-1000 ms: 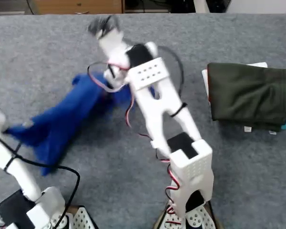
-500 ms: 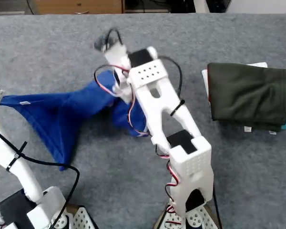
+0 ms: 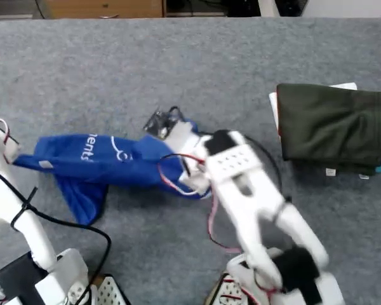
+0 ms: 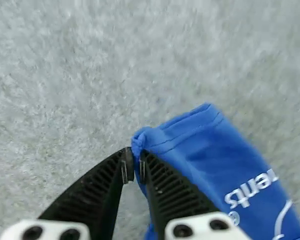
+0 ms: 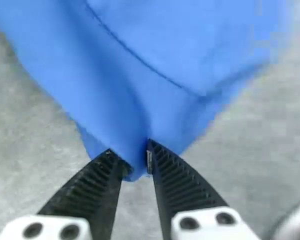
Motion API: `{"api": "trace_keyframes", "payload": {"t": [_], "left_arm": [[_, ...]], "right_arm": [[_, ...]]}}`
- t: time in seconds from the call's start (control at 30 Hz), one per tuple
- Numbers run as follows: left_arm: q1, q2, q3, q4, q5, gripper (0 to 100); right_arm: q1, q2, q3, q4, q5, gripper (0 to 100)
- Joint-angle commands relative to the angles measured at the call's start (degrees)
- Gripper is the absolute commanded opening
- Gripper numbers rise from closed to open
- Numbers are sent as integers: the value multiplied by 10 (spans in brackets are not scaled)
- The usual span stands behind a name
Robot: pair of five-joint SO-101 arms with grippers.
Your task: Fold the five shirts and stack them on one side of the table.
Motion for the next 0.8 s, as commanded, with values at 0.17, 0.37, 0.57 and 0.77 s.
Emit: {"api": "trace_keyframes", "payload": {"t": [0.17,0.37,0.57,0.77], "left_arm": [[4,-17,103,-80,-55,19],[5,-17,223,-215,-52,19],[39,-17,259,-251,-51,19],[40,-17,260,-251,-51,19]], "right_arm": [[0,-70,-102,7,20,242],[-19,-29,-189,8,-30,279],[-20,234,-376,11,-136,194],[-25,534,-668,91,-193,345]]}}
